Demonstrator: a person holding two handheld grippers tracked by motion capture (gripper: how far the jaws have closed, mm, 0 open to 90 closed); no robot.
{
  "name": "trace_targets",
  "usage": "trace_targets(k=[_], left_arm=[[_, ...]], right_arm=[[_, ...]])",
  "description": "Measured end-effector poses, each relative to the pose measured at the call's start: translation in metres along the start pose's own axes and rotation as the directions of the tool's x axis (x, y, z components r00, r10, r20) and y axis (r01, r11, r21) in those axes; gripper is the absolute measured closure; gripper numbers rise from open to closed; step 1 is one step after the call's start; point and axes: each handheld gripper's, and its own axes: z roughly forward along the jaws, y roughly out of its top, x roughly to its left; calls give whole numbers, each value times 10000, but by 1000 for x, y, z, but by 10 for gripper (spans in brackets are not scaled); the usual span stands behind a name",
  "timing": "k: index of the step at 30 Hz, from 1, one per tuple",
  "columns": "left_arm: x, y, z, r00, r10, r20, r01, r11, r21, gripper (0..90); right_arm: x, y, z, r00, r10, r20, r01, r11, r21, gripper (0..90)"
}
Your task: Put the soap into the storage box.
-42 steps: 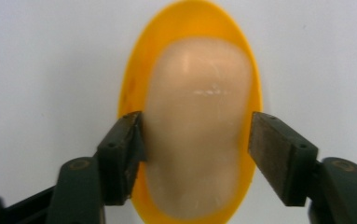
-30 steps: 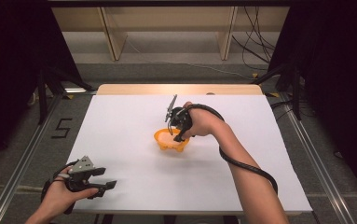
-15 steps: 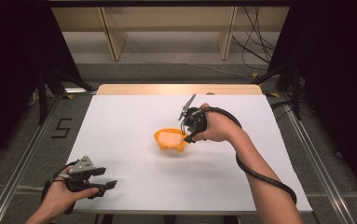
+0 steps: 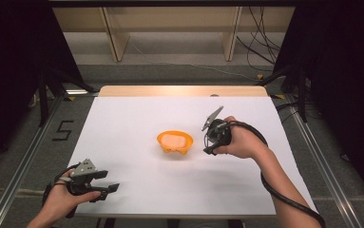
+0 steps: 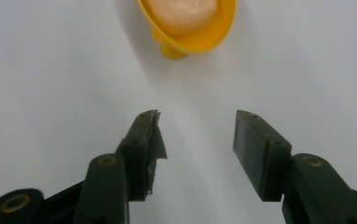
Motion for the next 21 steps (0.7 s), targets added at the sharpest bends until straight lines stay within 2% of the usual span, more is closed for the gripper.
trace_targets(k=[10,13,16,19,21], left_arm=[[0,0,0,10000,77,-20,-77,10000,63,295],[0,0,0,10000,-17,-30,17,10000,-9,294],[0,0,1,10000,-29,-37,29,10000,-9,294],[-1,0,1,10000,-24,-43,24,10000,-3,295],[0,0,1,9999,54,-108,-53,10000,63,294]], right_arm=[[6,-42,3,9970,741,245,-735,9971,-213,492],[7,-54,6,9953,924,293,-913,9952,-347,485],[8,-62,8,9926,1156,381,-1139,9925,-436,481],[12,-77,14,9865,1583,419,-1552,9854,-696,474],[12,-83,16,9852,1660,435,-1617,9829,-886,473]])
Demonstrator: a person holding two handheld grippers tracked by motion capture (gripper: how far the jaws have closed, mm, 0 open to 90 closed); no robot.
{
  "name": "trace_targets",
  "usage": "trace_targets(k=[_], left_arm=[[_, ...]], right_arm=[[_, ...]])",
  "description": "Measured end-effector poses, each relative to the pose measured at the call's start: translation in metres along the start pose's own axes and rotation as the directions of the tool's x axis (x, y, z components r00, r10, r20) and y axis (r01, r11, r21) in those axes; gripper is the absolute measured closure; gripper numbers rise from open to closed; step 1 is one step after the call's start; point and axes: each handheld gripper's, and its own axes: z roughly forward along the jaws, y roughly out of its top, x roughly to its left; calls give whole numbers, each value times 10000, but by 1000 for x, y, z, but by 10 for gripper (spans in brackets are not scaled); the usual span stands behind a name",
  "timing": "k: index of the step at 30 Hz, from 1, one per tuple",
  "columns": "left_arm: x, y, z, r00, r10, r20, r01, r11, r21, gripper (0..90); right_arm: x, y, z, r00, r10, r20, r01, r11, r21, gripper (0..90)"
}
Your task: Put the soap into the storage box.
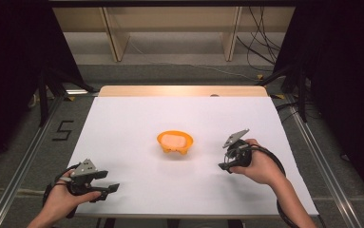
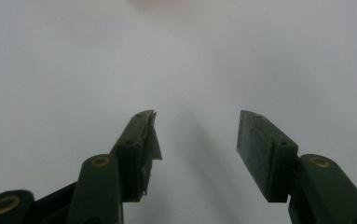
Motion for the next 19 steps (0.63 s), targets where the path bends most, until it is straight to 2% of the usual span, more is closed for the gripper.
trace_targets(k=[1,2,3,6,7,8,9,14,15,16,17,19], left_arm=[[0,0,0,9999,-12,-107,13,10000,22,294],[0,0,0,9999,-12,-107,13,10000,22,294],[0,0,0,10000,12,-36,-12,10000,67,294],[-1,0,0,9999,-88,69,88,10000,-37,294],[0,0,0,10000,29,-78,-29,10000,67,295],[0,0,0,9999,-21,-115,21,10000,19,295],[0,0,0,10000,32,44,-32,10000,72,294],[0,0,1,10000,1,-88,-1,10000,16,294],[1,1,0,10000,49,67,-50,10000,50,294],[1,1,0,10000,49,67,-50,10000,50,294],[0,1,0,10000,17,53,-17,10000,-17,294],[0,1,0,9999,-75,80,76,9999,-94,295]], right_arm=[[1,-3,1,9999,121,107,-120,9999,-82,472],[1,-3,1,9999,121,107,-120,9999,-82,472],[2,-6,2,9993,343,127,-341,9993,-123,471],[2,-13,4,9990,442,101,-440,9988,-237,469],[0,-17,6,9990,432,149,-428,9987,-285,469],[0,-17,6,9990,432,149,-428,9987,-285,469],[0,-20,6,9977,659,177,-653,9974,-311,469],[-1,-21,6,9957,911,170,-905,9954,-316,476],[-2,-20,5,9957,923,115,-919,9952,-345,482],[-2,-20,5,9957,923,115,-919,9952,-345,482],[0,-19,5,9933,1152,115,-1148,9929,-310,483],[-1,-17,4,9930,1166,172,-1161,9928,-284,490]])
